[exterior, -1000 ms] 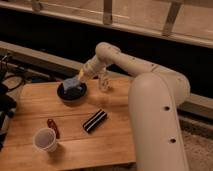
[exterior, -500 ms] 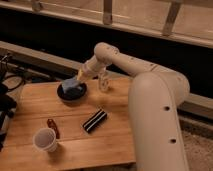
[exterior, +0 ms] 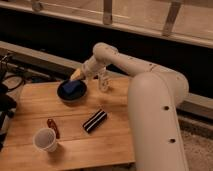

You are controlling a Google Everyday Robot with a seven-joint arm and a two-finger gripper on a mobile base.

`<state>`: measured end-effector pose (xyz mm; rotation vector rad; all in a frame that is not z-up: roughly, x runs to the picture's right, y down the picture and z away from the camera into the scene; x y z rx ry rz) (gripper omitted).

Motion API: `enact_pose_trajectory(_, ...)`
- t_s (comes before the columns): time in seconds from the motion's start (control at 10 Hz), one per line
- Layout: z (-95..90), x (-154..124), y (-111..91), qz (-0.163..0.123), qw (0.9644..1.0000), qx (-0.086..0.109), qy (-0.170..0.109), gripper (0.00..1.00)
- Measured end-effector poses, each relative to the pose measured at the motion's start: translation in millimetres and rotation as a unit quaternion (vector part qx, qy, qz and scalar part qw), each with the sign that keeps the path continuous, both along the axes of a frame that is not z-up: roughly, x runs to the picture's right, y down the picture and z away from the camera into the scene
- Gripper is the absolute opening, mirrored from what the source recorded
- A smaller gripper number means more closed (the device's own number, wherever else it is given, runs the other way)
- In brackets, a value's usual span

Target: Place the white sponge in the ceramic bowl

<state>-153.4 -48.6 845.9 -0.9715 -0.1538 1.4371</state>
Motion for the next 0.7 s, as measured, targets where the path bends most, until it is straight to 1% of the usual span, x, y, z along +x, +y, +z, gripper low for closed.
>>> enact_pose_trajectory(0.1, -0.8, -0.9, -0.7, 0.000, 1.0000, 0.001, -0.001, 0.63)
enact_pose_trajectory(0.3, 0.1, 1.1, 0.4, -0.001, 1.0000, 0.001, 0.001, 0.82)
enact_pose_trajectory(0.4, 0.1, 0.4, 0.7, -0.001, 1.0000, 0.001, 0.001, 0.85)
enact_pose_trajectory(0.5, -0.3, -3.2, 1.5, -0.003, 1.0000, 0.001, -0.001, 0.86)
enact_pose_trajectory(0.7, -0.9, -6.4, 2.1, -0.004, 1.0000, 0.001, -0.003, 0.86)
